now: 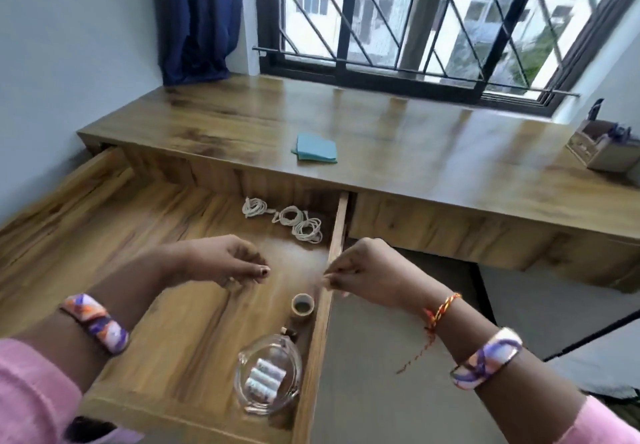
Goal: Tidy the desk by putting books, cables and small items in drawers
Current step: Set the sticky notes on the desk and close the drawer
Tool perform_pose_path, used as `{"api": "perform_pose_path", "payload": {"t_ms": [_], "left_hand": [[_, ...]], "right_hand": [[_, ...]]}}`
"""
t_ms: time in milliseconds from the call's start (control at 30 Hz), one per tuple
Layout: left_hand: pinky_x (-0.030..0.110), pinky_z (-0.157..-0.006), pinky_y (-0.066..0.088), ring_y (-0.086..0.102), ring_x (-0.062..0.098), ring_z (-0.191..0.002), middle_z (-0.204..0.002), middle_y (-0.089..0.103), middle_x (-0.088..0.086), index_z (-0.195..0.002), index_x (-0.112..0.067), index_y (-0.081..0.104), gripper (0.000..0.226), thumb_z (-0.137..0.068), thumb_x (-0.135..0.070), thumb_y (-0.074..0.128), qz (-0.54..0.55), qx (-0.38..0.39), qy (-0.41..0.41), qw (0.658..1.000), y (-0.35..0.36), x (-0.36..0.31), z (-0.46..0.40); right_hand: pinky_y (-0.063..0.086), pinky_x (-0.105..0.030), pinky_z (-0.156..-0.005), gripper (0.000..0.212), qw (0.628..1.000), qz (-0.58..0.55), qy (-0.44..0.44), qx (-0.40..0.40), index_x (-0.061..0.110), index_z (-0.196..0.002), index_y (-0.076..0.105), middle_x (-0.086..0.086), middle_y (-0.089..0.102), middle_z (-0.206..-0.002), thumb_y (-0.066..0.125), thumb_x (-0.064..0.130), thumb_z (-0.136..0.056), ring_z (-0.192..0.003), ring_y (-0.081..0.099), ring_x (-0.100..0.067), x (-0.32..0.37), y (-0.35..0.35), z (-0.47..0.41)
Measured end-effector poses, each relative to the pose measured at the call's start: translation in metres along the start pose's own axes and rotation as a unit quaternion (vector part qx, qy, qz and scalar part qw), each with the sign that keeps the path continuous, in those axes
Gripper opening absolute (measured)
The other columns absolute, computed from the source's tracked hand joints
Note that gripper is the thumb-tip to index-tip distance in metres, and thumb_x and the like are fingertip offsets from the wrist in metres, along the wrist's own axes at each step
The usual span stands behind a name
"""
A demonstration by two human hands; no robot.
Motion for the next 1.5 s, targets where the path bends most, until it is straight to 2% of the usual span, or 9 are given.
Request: {"api": "perform_pose_path", "payload": {"t_ms": [333,567,767,900,1033,1100,1167,1267,1500], "left_hand": [[0.014,-0.057,0.048,0.058,-0.002,-0.067,-0.083,0.064,-0.003,-0.101,-0.016,0.064,0.013,-0.088,-0.014,0.060,-0.002,-0.177,0.003,0.984,-0.046,-0.034,-0.067],[0.037,-0.098,0.045,0.055,0.029,-0.113,-0.128,0.055,0.016,-0.128,-0.008,0.049,0.052,-0.085,-0.033,0.063,0.023,-0.413,-0.037,0.910,-0.109,-0.068,-0.190],[0.038,-0.100,0.036,0.041,0.034,-0.127,-0.139,0.041,0.017,-0.137,-0.004,0.032,0.083,-0.079,-0.057,0.059,-0.128,-0.403,-0.140,0.895,-0.123,-0.112,-0.290],[0.034,-0.099,0.038,0.042,0.031,-0.127,-0.138,0.043,0.016,-0.134,0.000,0.035,0.084,-0.074,-0.044,0.073,-0.196,-0.375,-0.194,0.885,-0.122,-0.131,-0.304],[0.032,-0.091,0.043,0.053,0.028,-0.117,-0.127,0.055,0.015,-0.123,-0.001,0.049,0.066,-0.071,-0.026,0.080,-0.071,-0.366,-0.168,0.913,-0.111,-0.130,-0.298],[0.028,-0.078,0.049,0.062,0.021,-0.097,-0.103,0.066,0.012,-0.106,-0.003,0.059,0.036,-0.075,-0.009,0.076,0.118,-0.350,-0.107,0.923,-0.102,-0.125,-0.286],[0.022,-0.066,0.054,0.067,0.013,-0.071,-0.082,0.068,0.004,-0.099,-0.004,0.059,0.027,-0.076,0.003,0.070,0.312,-0.330,-0.021,0.891,-0.094,-0.125,-0.258],[0.024,-0.067,0.058,0.070,0.013,-0.069,-0.085,0.071,0.007,-0.104,-0.004,0.060,0.053,-0.056,-0.005,0.081,0.415,-0.321,0.042,0.851,-0.081,-0.118,-0.207],[0.037,-0.073,0.056,0.066,0.026,-0.085,-0.106,0.065,0.016,-0.110,-0.004,0.057,0.025,-0.086,0.005,0.055,0.440,-0.484,-0.094,0.750,-0.036,-0.047,-0.099]], "right_hand": [[0.059,-0.027,-0.071,0.014,0.991,-0.131,0.017,0.028,0.015,-0.092,0.073,-0.010,0.073,-0.082,0.066,0.024,-0.085,-0.073,0.067,-0.015,-0.084,-0.051,-0.083],[0.052,-0.017,-0.054,0.024,0.941,-0.320,0.107,0.034,-0.002,-0.109,0.065,-0.009,0.065,-0.079,0.062,0.007,-0.087,-0.058,0.061,-0.009,-0.153,-0.081,-0.174],[0.053,-0.017,-0.050,0.008,0.867,-0.470,0.163,0.017,0.001,-0.095,0.059,-0.014,0.059,-0.081,0.054,-0.002,-0.089,-0.052,0.061,-0.009,-0.189,-0.109,-0.223],[0.053,-0.020,-0.052,0.017,0.849,-0.491,0.182,0.060,-0.004,-0.107,0.054,-0.016,0.056,-0.079,0.052,-0.002,-0.090,-0.053,0.058,-0.013,-0.202,-0.109,-0.233],[0.055,-0.028,-0.053,0.034,0.844,-0.492,0.198,0.079,-0.002,-0.122,0.043,-0.015,0.057,-0.080,0.055,0.003,-0.090,-0.056,0.059,-0.018,-0.207,-0.113,-0.240],[0.055,-0.032,-0.057,0.041,0.854,-0.476,0.185,0.099,-0.001,-0.125,0.040,-0.015,0.055,-0.082,0.058,0.009,-0.090,-0.062,0.058,-0.020,-0.204,-0.114,-0.242],[0.052,-0.033,-0.060,0.042,0.861,-0.470,0.150,0.123,0.000,-0.125,0.044,-0.012,0.053,-0.084,0.059,0.017,-0.090,-0.068,0.055,-0.019,-0.195,-0.114,-0.245],[0.052,-0.032,-0.062,0.030,0.858,-0.480,0.085,0.160,0.006,-0.116,0.055,-0.009,0.061,-0.095,0.058,0.019,-0.090,-0.085,0.057,-0.022,-0.171,-0.112,-0.248],[0.056,-0.022,-0.051,0.020,0.867,-0.456,0.024,0.200,0.003,-0.110,0.054,-0.007,0.062,-0.086,0.052,0.000,-0.091,-0.073,0.063,-0.016,-0.113,-0.070,-0.257]]}}
Point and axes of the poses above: each hand's wrist, its own z-axis away from the middle knuckle, its own y-axis out of the palm, x = y × z, the point moved 3 cm from there along -z, towards the middle knuckle
